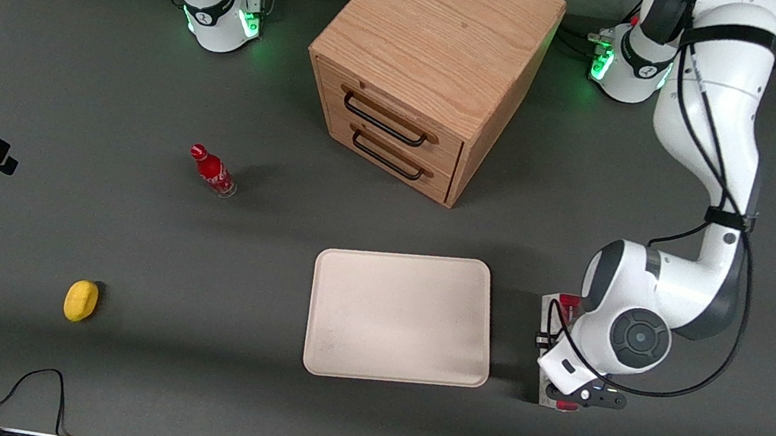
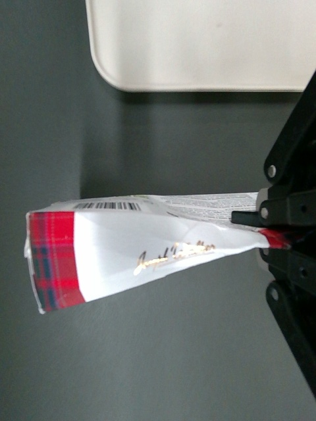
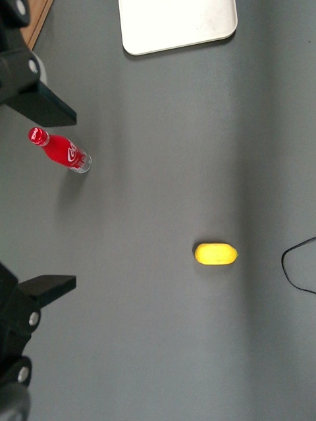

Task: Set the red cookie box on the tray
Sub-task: 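Lift the cookie box and carry it over the white tray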

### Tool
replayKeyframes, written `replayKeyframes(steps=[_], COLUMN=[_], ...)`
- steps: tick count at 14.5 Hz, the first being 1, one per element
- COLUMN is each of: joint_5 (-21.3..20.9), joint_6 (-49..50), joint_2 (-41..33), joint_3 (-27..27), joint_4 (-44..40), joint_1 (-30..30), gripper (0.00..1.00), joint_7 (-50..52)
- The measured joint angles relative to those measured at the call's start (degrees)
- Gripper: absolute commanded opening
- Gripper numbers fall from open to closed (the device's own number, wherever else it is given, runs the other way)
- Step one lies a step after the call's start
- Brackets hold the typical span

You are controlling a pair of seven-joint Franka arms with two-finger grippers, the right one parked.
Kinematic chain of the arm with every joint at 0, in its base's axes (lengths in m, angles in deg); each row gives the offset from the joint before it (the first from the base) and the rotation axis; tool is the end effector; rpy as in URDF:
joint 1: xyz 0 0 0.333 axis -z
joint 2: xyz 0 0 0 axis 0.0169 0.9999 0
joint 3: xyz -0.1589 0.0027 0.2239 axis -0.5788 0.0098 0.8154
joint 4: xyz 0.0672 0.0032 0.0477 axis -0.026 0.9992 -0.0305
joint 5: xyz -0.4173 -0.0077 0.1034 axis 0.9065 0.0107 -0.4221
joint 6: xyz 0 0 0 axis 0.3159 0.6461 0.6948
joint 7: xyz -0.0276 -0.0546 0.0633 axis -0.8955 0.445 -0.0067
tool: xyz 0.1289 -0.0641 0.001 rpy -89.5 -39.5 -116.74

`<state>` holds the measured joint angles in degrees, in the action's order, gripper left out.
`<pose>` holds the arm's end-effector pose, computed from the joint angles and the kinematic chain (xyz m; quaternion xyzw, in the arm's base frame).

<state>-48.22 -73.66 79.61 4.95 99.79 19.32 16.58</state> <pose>0.7239 -0.1845 0.2270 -0.9990 0.0250 0.0290 0.0249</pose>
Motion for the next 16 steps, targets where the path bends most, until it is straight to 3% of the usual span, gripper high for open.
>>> replayKeyframes(steps=[7, 10, 16], joint_5=[-0.20, -0.02, 1.07], joint_6=[13.78, 20.52, 15.29], joint_2=[-12.88, -15.58, -13.23], joint_3=[1.33, 1.04, -6.80], joint_4=[-2.48, -7.92, -10.58], joint_1=[-2.73, -2.68, -1.74], gripper=[0.00, 0.00, 0.00], joint_7=[-5.79, -5.58, 3.67])
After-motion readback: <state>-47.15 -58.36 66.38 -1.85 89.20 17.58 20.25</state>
